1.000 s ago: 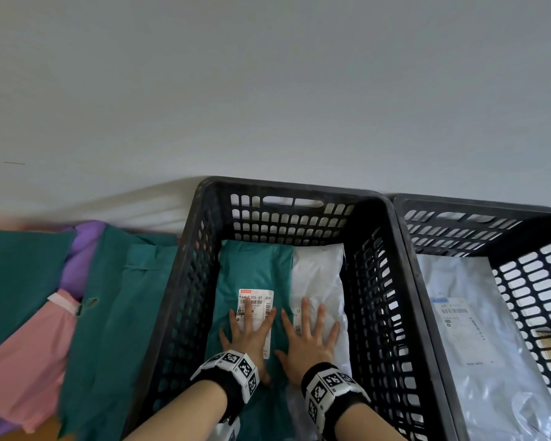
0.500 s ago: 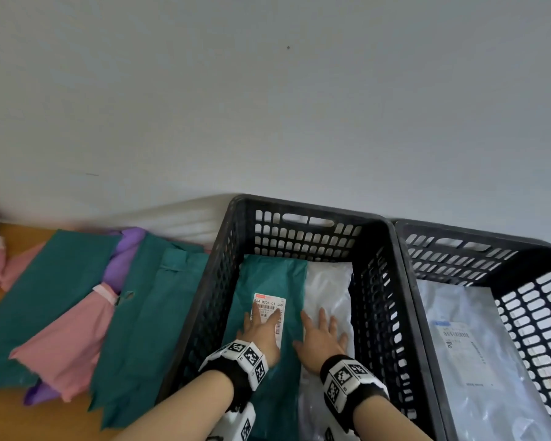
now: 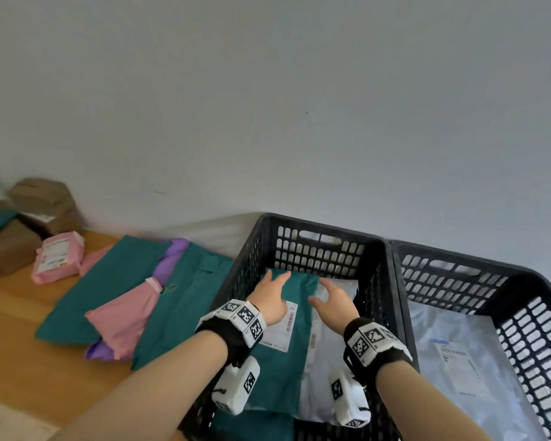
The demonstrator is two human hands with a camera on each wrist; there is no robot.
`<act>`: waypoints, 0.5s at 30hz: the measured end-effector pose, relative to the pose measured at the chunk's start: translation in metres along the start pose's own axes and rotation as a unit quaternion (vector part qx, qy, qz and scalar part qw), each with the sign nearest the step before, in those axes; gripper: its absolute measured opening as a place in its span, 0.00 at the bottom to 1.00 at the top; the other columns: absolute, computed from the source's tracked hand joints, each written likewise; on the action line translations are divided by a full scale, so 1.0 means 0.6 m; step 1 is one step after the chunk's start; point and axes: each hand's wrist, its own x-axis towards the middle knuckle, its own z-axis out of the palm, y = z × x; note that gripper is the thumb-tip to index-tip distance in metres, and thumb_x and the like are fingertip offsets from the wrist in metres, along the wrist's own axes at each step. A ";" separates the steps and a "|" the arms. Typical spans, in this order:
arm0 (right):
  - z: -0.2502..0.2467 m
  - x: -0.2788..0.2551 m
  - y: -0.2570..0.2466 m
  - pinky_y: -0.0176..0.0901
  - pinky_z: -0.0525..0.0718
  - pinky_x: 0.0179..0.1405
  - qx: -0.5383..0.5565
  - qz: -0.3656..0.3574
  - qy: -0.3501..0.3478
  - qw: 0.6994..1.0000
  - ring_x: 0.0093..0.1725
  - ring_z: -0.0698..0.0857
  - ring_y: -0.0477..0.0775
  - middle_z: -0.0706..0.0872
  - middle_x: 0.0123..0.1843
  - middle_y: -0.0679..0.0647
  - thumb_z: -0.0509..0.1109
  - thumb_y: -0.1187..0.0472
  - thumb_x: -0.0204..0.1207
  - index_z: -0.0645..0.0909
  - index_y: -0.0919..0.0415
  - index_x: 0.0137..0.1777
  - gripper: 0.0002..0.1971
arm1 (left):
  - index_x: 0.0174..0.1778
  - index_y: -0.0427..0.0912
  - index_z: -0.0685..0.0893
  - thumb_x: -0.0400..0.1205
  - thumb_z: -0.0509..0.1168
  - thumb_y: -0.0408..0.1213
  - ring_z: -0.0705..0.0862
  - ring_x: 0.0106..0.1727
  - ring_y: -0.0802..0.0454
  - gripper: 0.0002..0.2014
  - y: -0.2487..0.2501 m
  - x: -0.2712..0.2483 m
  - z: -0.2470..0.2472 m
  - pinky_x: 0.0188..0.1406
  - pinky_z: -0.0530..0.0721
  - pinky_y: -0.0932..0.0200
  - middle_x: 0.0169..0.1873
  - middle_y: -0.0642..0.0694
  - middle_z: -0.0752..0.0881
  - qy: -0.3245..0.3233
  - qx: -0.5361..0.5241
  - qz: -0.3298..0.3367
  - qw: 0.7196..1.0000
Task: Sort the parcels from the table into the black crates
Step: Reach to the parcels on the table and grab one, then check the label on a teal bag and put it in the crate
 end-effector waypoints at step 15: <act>0.004 -0.076 -0.188 0.44 0.70 0.71 0.108 -0.109 0.000 0.988 0.76 0.71 0.57 0.71 0.78 0.58 0.67 0.58 0.81 0.64 0.64 0.80 0.29 | 0.82 0.46 0.60 0.84 0.59 0.32 0.58 0.82 0.49 0.29 -0.049 -0.168 -0.169 0.76 0.55 0.65 0.82 0.44 0.59 0.167 -0.054 0.038 0.984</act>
